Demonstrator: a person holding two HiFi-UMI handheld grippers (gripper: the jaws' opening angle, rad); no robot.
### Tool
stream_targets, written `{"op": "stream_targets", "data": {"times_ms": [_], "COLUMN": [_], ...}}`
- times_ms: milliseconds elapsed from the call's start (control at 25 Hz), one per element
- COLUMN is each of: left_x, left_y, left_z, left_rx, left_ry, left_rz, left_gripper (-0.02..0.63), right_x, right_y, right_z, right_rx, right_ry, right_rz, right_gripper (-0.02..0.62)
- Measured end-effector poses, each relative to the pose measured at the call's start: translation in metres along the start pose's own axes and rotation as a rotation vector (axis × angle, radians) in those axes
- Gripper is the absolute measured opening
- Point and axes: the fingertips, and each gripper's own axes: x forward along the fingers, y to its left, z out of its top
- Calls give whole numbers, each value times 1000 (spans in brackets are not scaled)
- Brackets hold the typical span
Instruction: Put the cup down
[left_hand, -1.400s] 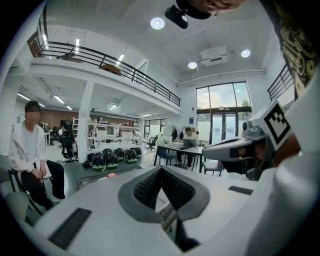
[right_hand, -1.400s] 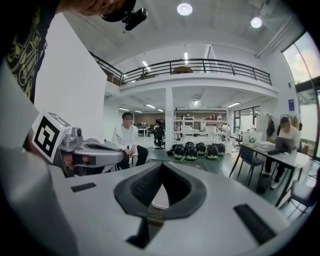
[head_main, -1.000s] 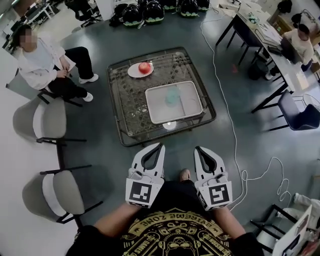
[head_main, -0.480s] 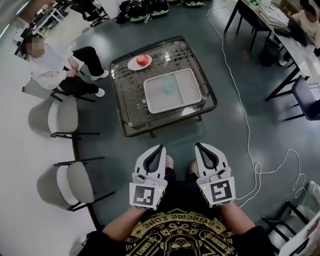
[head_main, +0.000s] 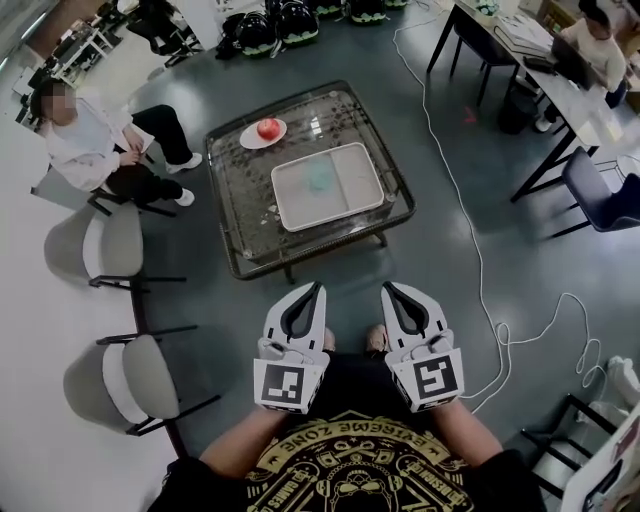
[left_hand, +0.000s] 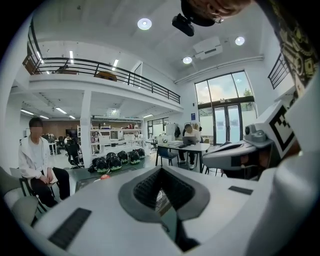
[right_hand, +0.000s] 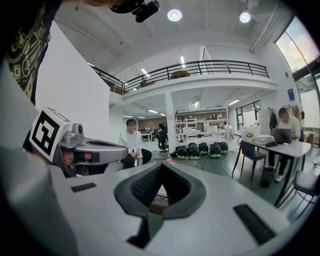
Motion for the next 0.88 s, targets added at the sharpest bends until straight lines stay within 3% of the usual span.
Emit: {"op": "stream_targets", "data": {"times_ms": [560, 880], "left_x": [-4, -9], "left_y": [13, 18], "left_z": [5, -1], "left_rx": [-7, 1], "left_ry": [-32, -6], "left_rz": [-64, -74], "left_gripper": [0, 0], "right_x": [0, 2], "right_y": [25, 32], "right_z": [1, 1], "right_rx": [-29, -25], "right_ry": [-13, -7], "right_rz": [-15, -22], "right_gripper": [3, 3]}}
